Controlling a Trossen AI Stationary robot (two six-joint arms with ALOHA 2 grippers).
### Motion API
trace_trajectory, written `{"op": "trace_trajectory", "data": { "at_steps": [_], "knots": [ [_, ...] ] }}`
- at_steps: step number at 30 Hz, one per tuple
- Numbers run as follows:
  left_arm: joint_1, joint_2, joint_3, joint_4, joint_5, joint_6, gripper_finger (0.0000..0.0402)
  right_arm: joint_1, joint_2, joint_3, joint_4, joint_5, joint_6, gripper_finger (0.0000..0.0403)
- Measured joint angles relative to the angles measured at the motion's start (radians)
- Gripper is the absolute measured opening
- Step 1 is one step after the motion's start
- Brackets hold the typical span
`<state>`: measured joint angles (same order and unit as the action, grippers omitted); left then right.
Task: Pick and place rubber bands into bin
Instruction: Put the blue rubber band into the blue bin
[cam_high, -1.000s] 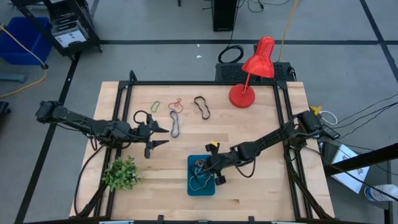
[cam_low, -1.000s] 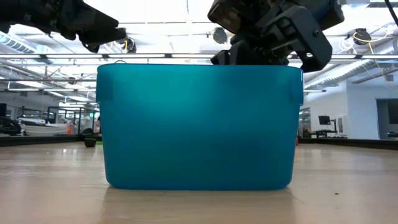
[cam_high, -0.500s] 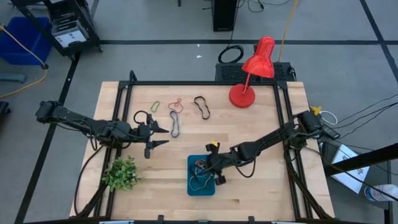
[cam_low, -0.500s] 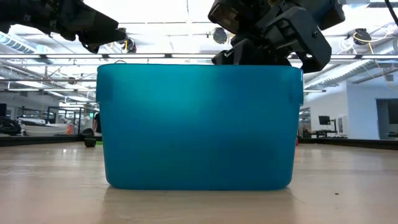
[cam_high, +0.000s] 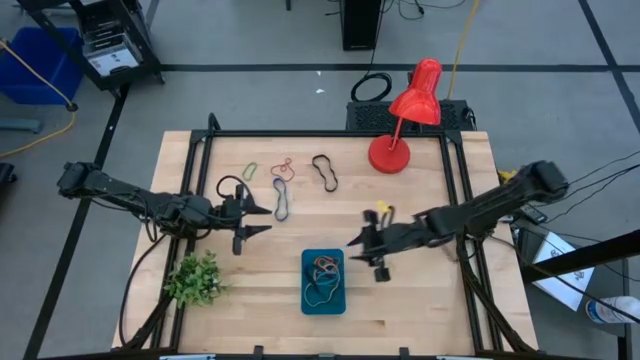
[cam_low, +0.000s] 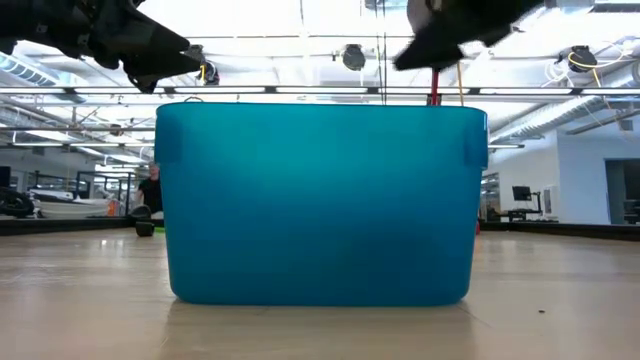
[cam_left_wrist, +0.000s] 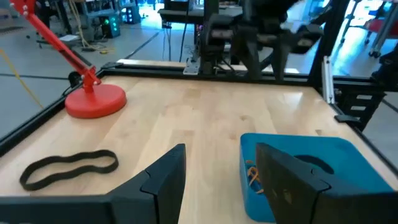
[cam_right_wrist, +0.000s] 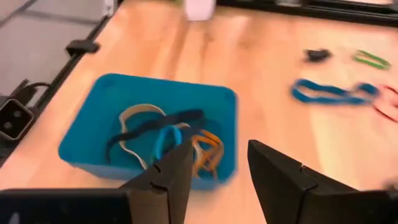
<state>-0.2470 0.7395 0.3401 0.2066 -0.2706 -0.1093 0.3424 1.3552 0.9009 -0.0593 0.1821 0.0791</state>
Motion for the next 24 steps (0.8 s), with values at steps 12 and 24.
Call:
{"op": "trace_trajectory", "data": {
  "at_steps": [12,24],
  "knots": [
    [0.080,0.043,0.089,-0.230,-0.009,0.071,0.0200,-0.002,-0.352,-0.464,0.585,0.211,-0.031,0.0149],
    [0.240,0.378,0.124,-0.275,0.089,0.052,0.0200,-0.009,-0.370,-0.477,0.593,0.210,-0.064,0.0150]
  ]
}}
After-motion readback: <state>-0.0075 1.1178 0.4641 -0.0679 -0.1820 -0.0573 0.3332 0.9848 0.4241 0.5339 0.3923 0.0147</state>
